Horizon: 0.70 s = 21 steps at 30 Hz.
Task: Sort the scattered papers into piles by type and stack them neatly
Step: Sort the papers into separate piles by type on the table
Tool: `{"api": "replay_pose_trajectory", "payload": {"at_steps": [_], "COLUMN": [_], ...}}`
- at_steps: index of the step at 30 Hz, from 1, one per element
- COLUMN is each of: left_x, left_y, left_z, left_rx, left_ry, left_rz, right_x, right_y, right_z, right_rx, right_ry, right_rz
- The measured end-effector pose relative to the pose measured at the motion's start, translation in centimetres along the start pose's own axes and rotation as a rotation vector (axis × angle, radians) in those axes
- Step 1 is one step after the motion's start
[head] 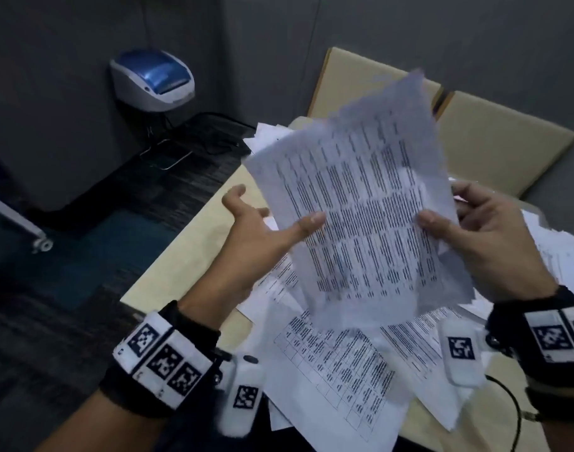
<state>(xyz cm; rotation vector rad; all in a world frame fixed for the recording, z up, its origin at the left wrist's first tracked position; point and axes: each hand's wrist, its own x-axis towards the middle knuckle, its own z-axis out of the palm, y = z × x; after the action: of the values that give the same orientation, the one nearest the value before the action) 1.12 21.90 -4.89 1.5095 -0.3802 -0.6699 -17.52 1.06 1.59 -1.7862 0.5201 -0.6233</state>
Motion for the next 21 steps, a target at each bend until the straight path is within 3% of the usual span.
{"api": "replay_pose_trajectory", "payload": {"at_steps": [3,5,7,9,11,13,16,21], "left_x": [-0.3,-0.3,0.1,0.7,1.3,1.9,2.2,2.0], "left_y": [-0.2,-0.2,-0.1,0.5,1.2,1.7,2.4,2.8], "left_z": [1.1,1.0,0.1,-1.6,-3.9,-6.3,-8.9,-10.0], "left_rx": [-0.291,-0.195,-0.056,0.049,0.148,0.188,0.171,0.112], "left_ry": [-0.079,-0.04,0.09,0.215,0.324,0.404,0.474,0.452], "left_rz": [-0.071,0.031,0.188,0.334,0.409,0.435,0.442,0.421], "right_x": [1.6,3.0,4.2,5.2,5.5,5.8,6.7,7.5], "right_y": [0.8,2.5,4.8,7.2,8.8,9.9,10.3,10.7], "right_z": [0.4,0.4,-0.1,-1.1,-1.8,-2.3,-2.7,-3.3], "right_rx": [0.106,0.157,0.097,-0.331,-0.894,-1.106,-1.071,-0.908], "right_ry": [0.05,0.063,0.077,0.004,-0.21,-0.357,-0.32,-0.239], "right_rz": [-0.025,0.037,0.126,0.202,0.352,0.476,0.523,0.559]}}
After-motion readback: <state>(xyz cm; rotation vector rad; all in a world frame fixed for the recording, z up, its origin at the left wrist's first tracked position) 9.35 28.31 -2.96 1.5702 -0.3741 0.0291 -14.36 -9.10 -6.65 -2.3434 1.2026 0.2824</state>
